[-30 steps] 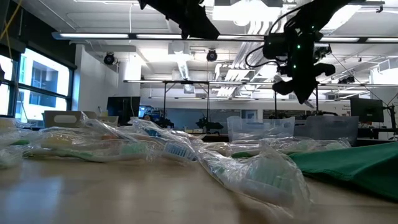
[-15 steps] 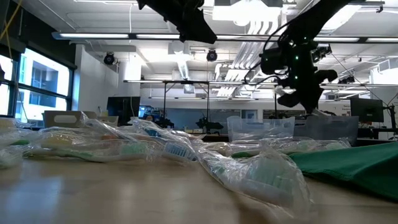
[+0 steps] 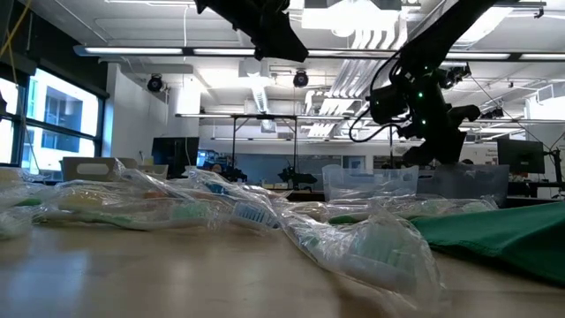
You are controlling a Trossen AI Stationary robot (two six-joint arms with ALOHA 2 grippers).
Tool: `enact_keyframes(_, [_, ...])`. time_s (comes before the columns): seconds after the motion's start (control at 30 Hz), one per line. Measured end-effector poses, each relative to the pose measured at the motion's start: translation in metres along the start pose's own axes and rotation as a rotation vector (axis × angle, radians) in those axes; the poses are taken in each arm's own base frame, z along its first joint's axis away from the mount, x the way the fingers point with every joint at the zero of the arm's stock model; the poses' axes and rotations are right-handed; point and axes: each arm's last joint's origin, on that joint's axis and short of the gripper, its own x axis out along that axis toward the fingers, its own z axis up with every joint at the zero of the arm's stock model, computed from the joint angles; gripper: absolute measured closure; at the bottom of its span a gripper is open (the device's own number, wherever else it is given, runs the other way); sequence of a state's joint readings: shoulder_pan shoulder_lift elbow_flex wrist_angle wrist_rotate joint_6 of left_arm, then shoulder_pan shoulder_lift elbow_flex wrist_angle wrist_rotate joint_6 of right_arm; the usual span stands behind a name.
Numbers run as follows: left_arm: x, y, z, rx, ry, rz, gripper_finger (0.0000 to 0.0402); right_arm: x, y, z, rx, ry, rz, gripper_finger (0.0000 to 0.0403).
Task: Pick & Place Toothbrushes
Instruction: Put the orange toothbrush into the black bin, then put the green toothbrush into the gray bin
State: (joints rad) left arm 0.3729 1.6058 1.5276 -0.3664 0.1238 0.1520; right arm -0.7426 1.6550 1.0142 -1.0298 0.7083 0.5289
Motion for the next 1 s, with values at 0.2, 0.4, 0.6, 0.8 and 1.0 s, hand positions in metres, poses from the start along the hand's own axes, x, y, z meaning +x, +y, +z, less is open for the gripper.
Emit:
enact_keyframes(0.2, [0.0,-0.0002,-0.0002,-0.006,0.002,-0.001,0.0279,0.0,-0.001,-0.0019,-0.022,0.017,-0.007,0.0303])
enact_keyframes(0.4, [0.0,0.0,-0.0002,-0.026,0.002,0.0,0.0279,0.0006,-0.003,-0.0037,-0.036,0.037,-0.019,0.0244])
enact_keyframes(0.6, [-0.0001,0.0001,0.0007,-0.025,-0.007,0.002,0.0279,0.0005,-0.0045,-0.0047,-0.052,0.036,-0.046,0.0234])
enact_keyframes(0.8, [-0.0001,0.0001,0.0006,-0.02,-0.006,0.002,0.0279,0.0005,-0.0044,-0.0048,-0.054,0.039,-0.043,0.0249])
enact_keyframes(1.0, [-0.0002,0.0001,0.0007,0.006,-0.006,0.003,0.0279,0.0005,-0.0043,-0.0048,-0.054,0.038,-0.041,0.0262])
